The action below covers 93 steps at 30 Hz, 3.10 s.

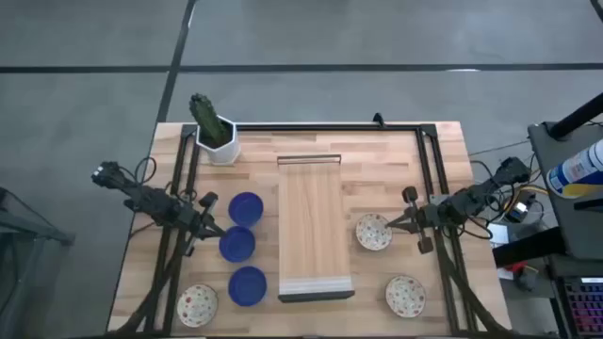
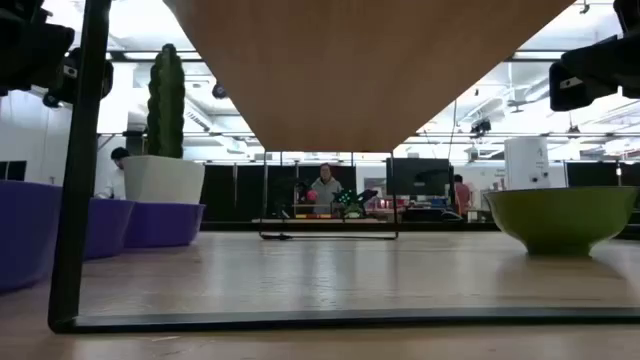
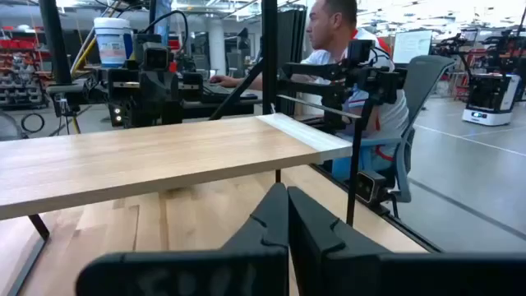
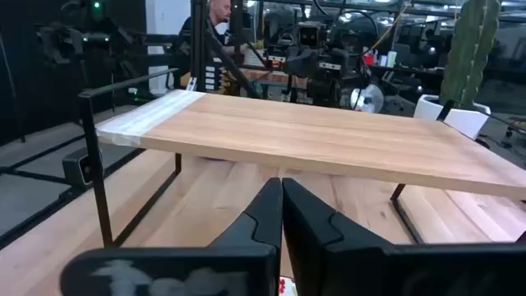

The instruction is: Pick & Place Mini bowls

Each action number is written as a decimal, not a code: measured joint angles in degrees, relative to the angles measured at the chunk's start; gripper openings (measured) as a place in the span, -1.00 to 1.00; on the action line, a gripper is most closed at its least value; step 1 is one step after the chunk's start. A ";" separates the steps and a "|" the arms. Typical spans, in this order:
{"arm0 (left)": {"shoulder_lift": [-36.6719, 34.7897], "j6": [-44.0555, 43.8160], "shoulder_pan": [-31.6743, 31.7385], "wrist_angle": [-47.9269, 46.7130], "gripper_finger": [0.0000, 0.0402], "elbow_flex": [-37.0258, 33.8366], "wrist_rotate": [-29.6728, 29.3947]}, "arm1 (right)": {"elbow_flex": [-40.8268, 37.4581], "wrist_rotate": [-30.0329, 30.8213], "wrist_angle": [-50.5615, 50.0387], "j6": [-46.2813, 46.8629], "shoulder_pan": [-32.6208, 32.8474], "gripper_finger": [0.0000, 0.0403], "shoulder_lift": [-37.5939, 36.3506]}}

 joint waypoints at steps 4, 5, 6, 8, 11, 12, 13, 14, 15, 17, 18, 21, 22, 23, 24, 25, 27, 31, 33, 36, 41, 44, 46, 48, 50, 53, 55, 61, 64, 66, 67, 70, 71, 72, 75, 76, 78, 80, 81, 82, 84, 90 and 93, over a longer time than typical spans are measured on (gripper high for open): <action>0.00 -0.02 0.00 0.00 -1.00 -0.01 0.02 | 0.00 -0.02 0.01 0.51 0.00 -0.96 0.00; 0.00 -0.01 0.00 0.00 -1.00 -0.01 0.02 | 0.00 -0.01 0.01 0.50 -0.02 -0.96 -0.01; -0.01 0.00 0.00 0.02 -1.00 -0.01 0.02 | 0.00 -0.02 0.00 0.42 0.00 -0.96 0.00; 0.00 -0.01 0.00 0.01 -1.00 0.00 0.02 | 0.00 -0.01 0.00 -0.16 0.00 -0.96 -0.02; 0.00 0.00 0.00 0.00 -1.00 0.01 0.02 | 0.00 -0.01 0.01 0.12 0.00 -0.96 0.00; 0.00 -0.01 0.02 0.00 -1.00 0.01 0.01 | 0.00 0.00 0.01 0.33 0.00 -0.96 0.00; 0.00 -0.01 0.02 0.01 -1.00 0.01 0.02 | 0.00 -0.02 0.02 0.40 -0.02 -0.96 0.00; 0.01 -0.01 0.02 0.01 -1.00 0.00 0.02 | 0.00 0.00 0.02 0.33 0.00 -0.96 -0.02; 0.01 0.00 0.02 0.02 -1.00 -0.01 0.02 | 0.00 -0.01 0.00 0.04 -0.01 -0.96 0.00; -0.01 -0.02 0.02 0.02 -1.00 -0.01 0.02 | 0.00 -0.02 0.02 -0.17 0.00 -0.96 -0.02; -0.01 -0.01 0.02 0.00 -1.00 -0.01 0.02 | 0.00 -0.01 0.01 -0.12 0.00 -0.96 0.00; 0.00 -0.02 0.02 0.02 -1.00 0.01 0.01 | 0.00 -0.01 0.00 0.38 -0.01 -0.96 0.00; 0.00 -0.01 0.02 0.01 -1.00 0.01 0.02 | 0.00 -0.01 0.01 0.37 -0.01 -0.96 0.00; 0.00 -0.01 0.02 0.00 -1.00 0.01 0.01 | 0.00 0.00 0.00 0.14 -0.02 -0.96 0.00; -0.01 -0.02 0.02 0.00 -1.00 0.01 0.02 | 0.00 0.00 0.00 -0.09 -0.02 -0.96 -0.02; -0.01 0.00 0.02 0.00 -1.00 -0.01 0.00 | 0.00 -0.01 0.01 -0.19 -0.01 -0.96 0.00; 0.01 -0.02 0.02 0.00 -1.00 0.01 0.02 | 0.00 0.00 0.01 0.02 0.00 -0.96 0.00; -0.01 -0.02 0.02 0.01 -1.00 0.01 0.02 | 0.00 -0.02 0.02 0.51 -0.01 -0.96 0.00; 0.01 0.00 0.02 0.00 -1.00 0.01 0.02 | 0.00 0.00 0.02 0.32 -0.02 -0.96 0.00; -0.01 -0.01 0.02 0.01 -1.00 0.01 0.02 | 0.00 -0.02 0.00 -0.15 -0.02 -0.96 0.00; 0.01 0.00 0.06 0.02 -1.00 0.01 0.02 | 0.00 0.00 0.00 0.53 -0.02 -0.96 -0.01; 0.01 -0.01 0.06 0.01 -1.00 0.00 0.02 | 0.00 0.00 0.02 0.03 -0.02 -0.96 0.00; 0.01 -0.01 0.06 0.00 -1.00 0.01 0.02 | 0.00 -0.02 0.00 -0.15 0.00 -0.96 0.00; 0.00 -0.01 0.06 0.02 -1.00 0.00 0.02 | 0.00 -0.02 0.00 0.19 -0.02 -0.96 -0.02; -0.01 0.00 0.06 0.02 -1.00 0.00 0.02 | 0.00 -0.01 0.01 0.52 0.00 -0.96 0.00; -0.01 0.00 0.06 0.02 -1.00 -0.01 0.00 | 0.00 0.16 1.44 -1.13 0.00 -0.96 0.02; 0.00 -0.01 0.05 0.02 -1.00 0.01 0.02 | 0.00 0.07 4.04 1.03 -0.02 -0.96 0.00; 0.00 3.43 0.04 1.21 -1.00 -0.13 -1.31 | 0.00 0.18 15.14 12.27 0.00 -0.96 -0.02; -0.01 3.99 0.04 3.50 -1.00 -0.25 -1.32 | 0.00 0.26 16.58 14.67 0.00 -0.96 0.02; 0.01 2.38 0.02 5.10 -1.00 -0.23 -1.31 | 0.00 0.29 17.46 17.96 -0.03 -0.96 -0.02; 0.01 1.67 0.00 5.58 -1.00 -0.23 -1.29 | 0.00 0.35 17.98 18.91 -0.15 -0.96 0.02; -0.01 -1.25 0.01 6.85 -1.00 -0.22 -1.27 | 0.00 3.66 17.82 20.94 -0.26 -0.96 1.29; -0.01 -2.29 0.02 6.86 -1.00 -0.18 -1.27 | 0.00 4.47 17.87 21.54 -0.28 -0.95 2.23; 0.10 -2.62 0.02 6.82 -1.00 -0.18 -1.25 | 0.00 5.14 18.01 22.11 -0.28 -0.94 3.45; 0.21 -5.89 0.02 7.14 -1.00 -0.18 -1.21 | 1.63 7.52 18.00 25.50 -0.26 -0.86 7.84; 0.21 -7.66 0.02 7.24 -1.00 -0.16 -1.19 | 2.82 7.97 17.78 26.47 -0.27 -0.82 9.71; 0.21 -10.85 0.02 7.40 -1.00 -0.16 -1.26 | 5.74 8.07 17.13 27.74 -0.26 -0.73 13.78; 0.21 -13.24 0.02 8.61 -1.00 -0.16 -2.43 | 9.84 8.07 14.05 27.76 -0.26 -0.65 18.12; 0.21 -14.26 0.02 9.43 -1.00 -0.14 -3.29 | 12.41 8.07 10.97 27.79 -0.26 -0.61 20.27; 0.21 -15.34 0.02 10.08 -1.00 -0.12 -3.42 | 15.15 8.07 7.18 27.99 -0.26 -0.58 22.45; 0.21 -17.63 0.06 10.36 -1.00 -0.10 -3.48 | 20.93 8.07 -2.18 29.09 -0.26 -0.53 27.62; 0.21 -22.41 0.04 10.22 -1.00 -0.10 -3.69 | 37.14 7.03 -25.37 33.49 -0.24 -0.46 44.88; 0.23 -22.94 0.04 10.29 -1.00 -0.10 -3.72 | 44.68 2.54 -36.03 35.94 -0.23 -0.46 53.48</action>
